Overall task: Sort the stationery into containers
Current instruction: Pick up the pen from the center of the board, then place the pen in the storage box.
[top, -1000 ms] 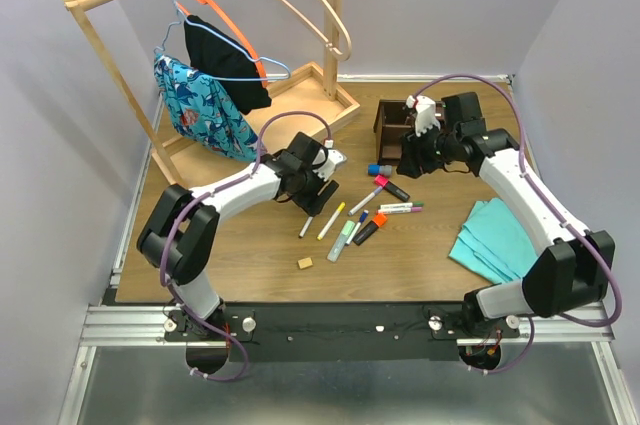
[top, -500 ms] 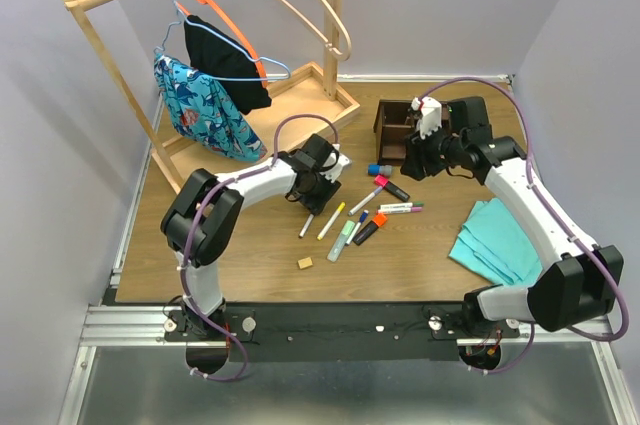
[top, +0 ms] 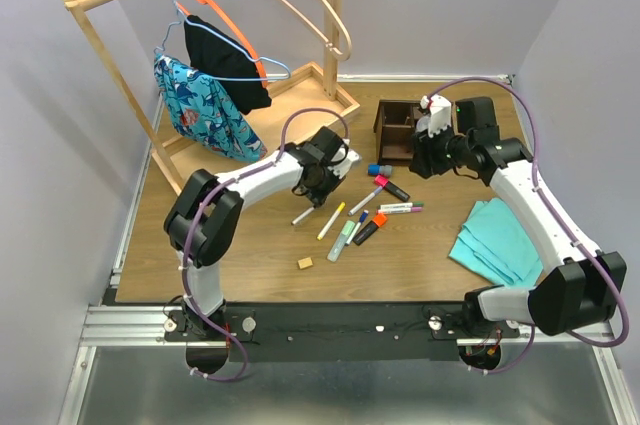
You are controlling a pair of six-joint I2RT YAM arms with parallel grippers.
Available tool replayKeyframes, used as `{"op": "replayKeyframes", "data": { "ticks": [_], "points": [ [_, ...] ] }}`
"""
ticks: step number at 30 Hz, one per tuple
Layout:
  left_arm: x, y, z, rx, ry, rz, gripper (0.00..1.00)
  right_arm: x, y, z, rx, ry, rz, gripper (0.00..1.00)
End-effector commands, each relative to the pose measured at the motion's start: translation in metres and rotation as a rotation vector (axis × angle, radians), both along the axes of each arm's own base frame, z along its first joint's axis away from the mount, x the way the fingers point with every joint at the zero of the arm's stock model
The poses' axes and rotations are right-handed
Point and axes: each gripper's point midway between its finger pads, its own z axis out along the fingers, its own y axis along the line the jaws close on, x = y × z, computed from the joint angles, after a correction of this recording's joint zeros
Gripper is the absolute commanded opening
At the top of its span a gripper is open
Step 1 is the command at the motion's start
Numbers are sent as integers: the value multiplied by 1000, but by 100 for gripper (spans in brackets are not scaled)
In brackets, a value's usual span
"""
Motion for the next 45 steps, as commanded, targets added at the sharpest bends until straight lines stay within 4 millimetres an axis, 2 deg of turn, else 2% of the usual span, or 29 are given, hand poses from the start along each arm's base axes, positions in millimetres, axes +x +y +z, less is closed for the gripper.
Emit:
{"op": "replayKeyframes", "data": {
  "ticks": [1, 3, 4, 6, 7, 8, 9, 10, 12, 13, 14, 15, 16, 17, 19, 20, 22, 24, 25, 26, 31, 32, 41, 45],
  "points": [
    [25, -52, 123, -250, -156, -113, 0, 10, -20, 16, -37, -63, -85, 56],
    [27, -73, 158, -361, -188, -176, 0, 13, -24, 16, -35, -70, -110, 56],
    [37, -88, 188, -445, -253, -186, 0, 16, -30, 16, -32, -73, -143, 56],
    [39, -105, 218, -562, -320, -242, 0, 20, -35, 17, -23, -84, -181, 56],
    [48, -118, 234, -642, -409, -274, 0, 23, -42, 17, -19, -84, -214, 56],
    [50, -123, 247, -697, -456, -294, 0, 25, -45, 18, -15, -87, -231, 56],
    [40, -133, 255, -777, -464, -375, 0, 27, -48, 18, -12, -91, -244, 56],
    [42, -143, 265, -863, -556, -444, 0, 29, -53, 18, -11, -91, -270, 56],
    [41, -153, 271, -956, -599, -499, 0, 33, -58, 19, -10, -94, -285, 56],
    [42, -160, 284, -1020, -657, -539, 0, 33, -62, 18, -8, -90, -300, 56],
    [46, -168, 271, -1038, -637, -551, 0, 34, -64, 17, -8, -88, -307, 56],
    [46, -172, 271, -1080, -612, -556, 0, 35, -66, 19, -4, -91, -312, 56],
    [47, -177, 281, -1132, -666, -588, 0, 35, -69, 18, 1, -89, -324, 55],
    [54, -183, 270, -1141, -658, -582, 0, 35, -70, 18, 5, -89, -327, 55],
    [63, -192, 270, -1141, -680, -573, 0, 36, -75, 18, 11, -90, -344, 55],
    [74, -196, 267, -1133, -705, -551, 0, 35, -76, 17, 10, -88, -346, 55],
    [86, -200, 271, -1123, -754, -536, 0, 34, -79, 16, 18, -89, -358, 55],
    [101, -203, 262, -1097, -774, -498, 0, 33, -82, 14, 24, -82, -366, 55],
    [106, -203, 267, -1096, -798, -491, 0, 32, -83, 12, 33, -75, -372, 55],
    [110, -206, 261, -1091, -790, -484, 0, 31, -84, 12, 37, -76, -375, 55],
    [125, -218, 261, -1084, -822, -452, 0, 26, -86, 2, 44, -54, -385, 55],
    [131, -223, 260, -1082, -832, -451, 0, 26, -94, 1, 44, -51, -406, 55],
    [178, -245, 231, -1002, -886, -406, 0, 28, -102, -2, 42, -50, -426, 54],
    [194, -245, 221, -953, -922, -379, 0, 27, -105, -3, 46, -46, -433, 54]
  ]
}}
